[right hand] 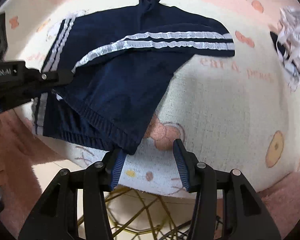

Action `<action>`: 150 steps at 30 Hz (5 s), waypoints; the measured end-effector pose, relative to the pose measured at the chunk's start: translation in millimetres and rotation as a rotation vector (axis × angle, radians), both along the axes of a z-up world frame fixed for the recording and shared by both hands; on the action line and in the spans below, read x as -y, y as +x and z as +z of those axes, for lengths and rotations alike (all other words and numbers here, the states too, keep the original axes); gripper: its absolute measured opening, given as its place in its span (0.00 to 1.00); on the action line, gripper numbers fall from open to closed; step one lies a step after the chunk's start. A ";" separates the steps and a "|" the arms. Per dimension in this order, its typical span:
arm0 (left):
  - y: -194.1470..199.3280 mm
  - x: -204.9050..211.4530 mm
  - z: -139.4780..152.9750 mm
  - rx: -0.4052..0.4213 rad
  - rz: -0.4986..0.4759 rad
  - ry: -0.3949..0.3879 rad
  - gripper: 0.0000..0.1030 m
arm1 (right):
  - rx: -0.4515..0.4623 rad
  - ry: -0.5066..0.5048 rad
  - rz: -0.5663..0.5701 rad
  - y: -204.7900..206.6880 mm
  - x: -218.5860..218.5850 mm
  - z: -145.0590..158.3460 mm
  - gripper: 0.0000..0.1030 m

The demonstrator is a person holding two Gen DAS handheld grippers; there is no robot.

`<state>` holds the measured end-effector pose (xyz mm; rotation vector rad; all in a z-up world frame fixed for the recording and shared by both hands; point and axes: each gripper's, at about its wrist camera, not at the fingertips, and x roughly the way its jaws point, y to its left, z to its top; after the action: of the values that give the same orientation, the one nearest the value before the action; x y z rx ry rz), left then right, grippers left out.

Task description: Fold clothes

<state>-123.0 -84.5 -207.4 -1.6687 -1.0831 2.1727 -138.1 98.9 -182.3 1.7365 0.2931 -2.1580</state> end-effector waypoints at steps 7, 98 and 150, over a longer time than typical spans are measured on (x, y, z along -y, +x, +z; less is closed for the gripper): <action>-4.7 -11.6 -8.9 0.037 -0.045 0.097 0.35 | 0.049 -0.251 0.065 -2.4 -16.2 40.2 0.48; -53.8 -133.8 27.9 -0.356 -0.443 -0.653 0.46 | -0.049 -0.304 -0.407 -47.6 -142.4 15.5 0.57; -92.1 130.1 70.7 -0.167 0.100 -0.423 0.33 | -0.034 -0.101 0.116 -171.1 73.4 5.1 0.57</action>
<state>-215.1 -214.6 -136.7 -1.5688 -0.7111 2.6964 -309.2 25.5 -177.2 1.5890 0.2820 -2.0845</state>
